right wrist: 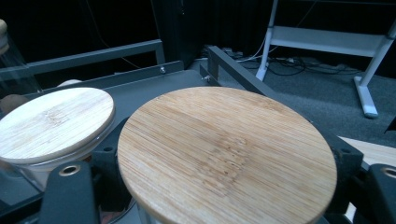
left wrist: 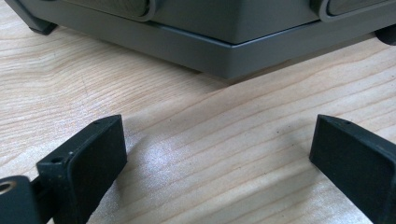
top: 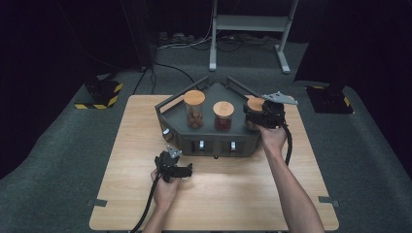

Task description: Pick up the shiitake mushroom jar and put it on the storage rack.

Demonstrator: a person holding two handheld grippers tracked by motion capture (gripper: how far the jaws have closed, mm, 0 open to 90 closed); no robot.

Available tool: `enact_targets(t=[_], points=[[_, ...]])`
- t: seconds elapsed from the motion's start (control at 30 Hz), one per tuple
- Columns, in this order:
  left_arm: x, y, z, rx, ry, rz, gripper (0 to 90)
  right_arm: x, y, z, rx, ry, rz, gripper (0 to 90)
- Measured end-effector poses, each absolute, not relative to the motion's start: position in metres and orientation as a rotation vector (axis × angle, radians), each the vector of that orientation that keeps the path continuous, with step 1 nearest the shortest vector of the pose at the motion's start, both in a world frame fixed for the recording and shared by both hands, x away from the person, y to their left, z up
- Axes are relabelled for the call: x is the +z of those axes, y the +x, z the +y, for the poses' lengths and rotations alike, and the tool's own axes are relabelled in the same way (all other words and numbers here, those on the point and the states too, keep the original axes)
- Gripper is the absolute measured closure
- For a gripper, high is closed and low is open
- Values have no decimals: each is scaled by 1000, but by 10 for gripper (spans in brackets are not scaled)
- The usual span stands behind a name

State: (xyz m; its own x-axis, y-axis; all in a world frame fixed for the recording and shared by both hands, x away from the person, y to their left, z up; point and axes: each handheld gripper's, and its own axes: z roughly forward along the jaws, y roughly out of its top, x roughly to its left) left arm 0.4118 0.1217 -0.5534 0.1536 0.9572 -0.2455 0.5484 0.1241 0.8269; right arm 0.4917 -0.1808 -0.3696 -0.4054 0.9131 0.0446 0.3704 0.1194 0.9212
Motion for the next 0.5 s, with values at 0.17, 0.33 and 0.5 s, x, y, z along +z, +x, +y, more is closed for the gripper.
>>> enact_targets(t=[0.17,0.33,0.5], points=[[-554,412,121,579,1536,1510,31,-373,495,-177,1257,1240,1846,244],[-554,412,121,580,1541,1508,30,-377,497,-175,1252,1238,1846,244],[-554,412,121,579,1539,1509,30,-381,498,-173,1249,1244,1848,243]])
